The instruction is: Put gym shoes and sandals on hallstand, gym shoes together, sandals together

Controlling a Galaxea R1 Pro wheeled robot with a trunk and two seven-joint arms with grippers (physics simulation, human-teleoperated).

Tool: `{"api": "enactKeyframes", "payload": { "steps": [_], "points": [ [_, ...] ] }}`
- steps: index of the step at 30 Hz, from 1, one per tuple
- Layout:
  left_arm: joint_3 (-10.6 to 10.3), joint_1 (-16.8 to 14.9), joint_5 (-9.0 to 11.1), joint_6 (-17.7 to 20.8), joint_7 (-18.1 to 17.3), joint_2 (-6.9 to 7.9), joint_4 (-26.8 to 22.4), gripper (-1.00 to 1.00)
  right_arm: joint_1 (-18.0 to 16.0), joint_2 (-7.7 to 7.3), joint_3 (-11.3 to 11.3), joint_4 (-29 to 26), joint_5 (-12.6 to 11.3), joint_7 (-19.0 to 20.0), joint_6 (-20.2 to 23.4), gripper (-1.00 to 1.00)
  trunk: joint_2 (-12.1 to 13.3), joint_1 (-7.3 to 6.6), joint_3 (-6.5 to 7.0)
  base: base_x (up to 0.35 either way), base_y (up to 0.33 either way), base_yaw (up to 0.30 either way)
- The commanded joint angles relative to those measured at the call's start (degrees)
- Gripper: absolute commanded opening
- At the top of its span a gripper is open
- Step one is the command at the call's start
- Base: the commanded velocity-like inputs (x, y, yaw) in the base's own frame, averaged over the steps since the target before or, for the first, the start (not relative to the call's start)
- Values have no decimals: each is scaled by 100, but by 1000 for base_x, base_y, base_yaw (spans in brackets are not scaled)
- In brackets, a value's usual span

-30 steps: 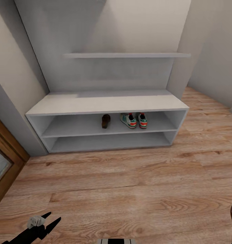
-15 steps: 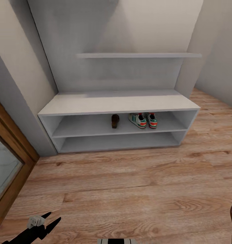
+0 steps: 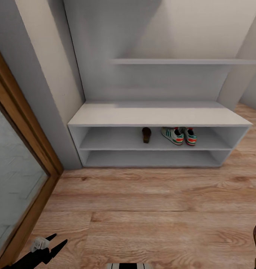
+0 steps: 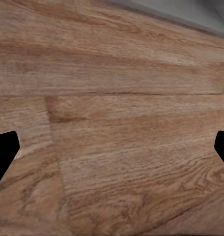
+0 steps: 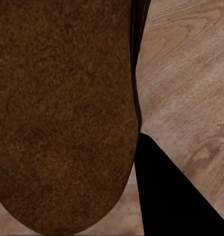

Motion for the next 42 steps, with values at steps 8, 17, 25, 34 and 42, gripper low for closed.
{"api": "enactKeyframes", "payload": {
  "steps": [8, 17, 25, 34, 42],
  "points": [
    [11, -5, 0, -38, -21, -1, 10, 100, -8, 5, -49, 0, 38, 48, -24, -100, -2, -1, -4, 16, 49, 169],
    [-21, -5, -58, -41, -24, -9, 18, 100, -8, 189, -40, -8, 53, 86, -20, -100, -2, -1, -4, 0, 1, 5],
    [-24, 1, -78, -46, -26, -64, 86, 100, -11, 404, 604, 95, 67, 94, -7, -100, -2, -1, -4, 0, 0, 0],
    [-35, 3, -110, -256, -30, -166, 422, 100, -141, 1070, 3019, 51, 69, -204, 70, -100, -2, -1, -4, 0, 0, 0],
    [-27, 82, -142, -446, -479, -232, 457, 100, -903, 1909, 4284, 32, 61, -1588, 1359, -100, -2, -1, -4, 0, 0, 0]
  ]
}}
